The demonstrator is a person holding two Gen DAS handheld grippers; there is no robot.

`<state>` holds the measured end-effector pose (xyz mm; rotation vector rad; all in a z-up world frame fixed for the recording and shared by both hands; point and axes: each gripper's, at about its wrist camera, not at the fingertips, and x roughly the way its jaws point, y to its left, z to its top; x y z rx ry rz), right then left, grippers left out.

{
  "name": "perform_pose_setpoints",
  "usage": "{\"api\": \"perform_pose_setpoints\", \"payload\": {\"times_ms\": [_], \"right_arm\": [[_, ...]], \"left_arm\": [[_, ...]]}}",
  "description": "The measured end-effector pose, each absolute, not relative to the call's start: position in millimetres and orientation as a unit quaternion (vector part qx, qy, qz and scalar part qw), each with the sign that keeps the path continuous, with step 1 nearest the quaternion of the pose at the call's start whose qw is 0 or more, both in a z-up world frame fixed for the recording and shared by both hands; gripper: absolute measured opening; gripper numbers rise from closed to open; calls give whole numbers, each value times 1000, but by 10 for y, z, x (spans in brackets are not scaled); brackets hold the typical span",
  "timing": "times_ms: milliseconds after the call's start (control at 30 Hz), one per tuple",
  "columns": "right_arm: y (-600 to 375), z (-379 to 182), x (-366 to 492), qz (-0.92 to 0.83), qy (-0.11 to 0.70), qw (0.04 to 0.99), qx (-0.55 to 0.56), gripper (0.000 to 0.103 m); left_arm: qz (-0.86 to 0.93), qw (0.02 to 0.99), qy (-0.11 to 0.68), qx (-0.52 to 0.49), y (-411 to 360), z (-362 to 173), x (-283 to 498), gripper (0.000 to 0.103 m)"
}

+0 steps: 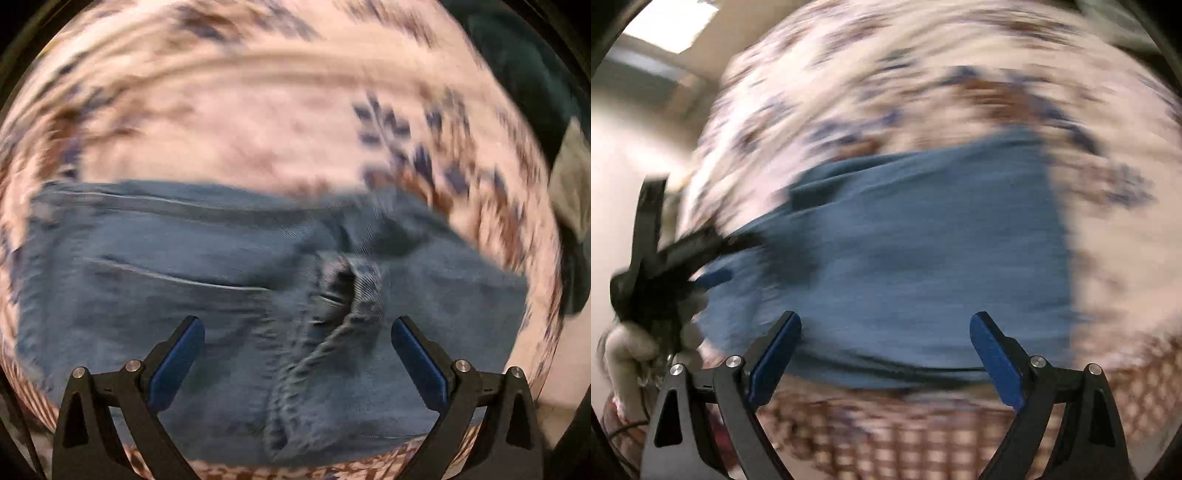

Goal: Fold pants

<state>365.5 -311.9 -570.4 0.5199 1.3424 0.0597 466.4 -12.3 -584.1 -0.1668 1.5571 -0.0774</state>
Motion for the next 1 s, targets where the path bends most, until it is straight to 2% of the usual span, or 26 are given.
{"api": "perform_pose_setpoints", "payload": {"times_ms": [100,200,300,433,533,567,600,633,667,700,733,767,867,933,967,1000], "right_arm": [[-3614,-6053,3592,-30,651,722,233,95],[-3863,-6503,3491,-50,714,670,198,94],[-3970,-6646,3375,-39,737,649,188,94],[-4017,-6582,3329,-41,743,644,176,94],[-4075,-6522,3345,-47,730,647,213,94],[-4118,-6539,3326,-48,728,643,234,94],[-4142,-6605,3319,-48,729,631,261,94],[-4159,-6654,3314,-49,730,623,275,94],[-4177,-6725,3312,-48,732,615,290,93],[-4164,-6788,3293,-47,733,608,301,93],[-4182,-6837,3273,-48,732,603,314,93],[-4198,-6860,3271,-48,729,603,321,93],[-4240,-6911,3303,-46,727,605,321,93],[-4279,-6918,3334,-47,728,607,316,93],[-4270,-6926,3324,-48,728,607,314,93],[-4278,-6925,3317,-49,729,607,314,93]], "left_arm": [[-43,691,721,-29,-218,-6082,4590,87],[-47,682,730,31,-221,-6126,4375,89],[-44,675,733,64,-143,-6069,4157,89],[-42,660,750,-38,15,-5952,4069,88],[-51,645,750,-138,22,-6023,4050,87],[-39,644,751,-138,14,-6077,4035,85],[-24,650,750,-120,-8,-6130,4015,74],[-20,655,748,-109,-10,-6137,4002,71],[-18,661,743,-104,-2,-6120,3977,63],[-16,671,734,-102,33,-6077,3941,42],[-16,676,730,-105,55,-6053,3929,35],[-30,677,725,-122,81,-6027,3911,19],[-43,699,706,-102,21,-5917,3898,17],[-50,694,711,-105,-31,-5945,3898,30],[-57,678,722,-125,-29,-6044,3926,47],[-58,672,726,-132,-40,-6112,3950,47]]}}
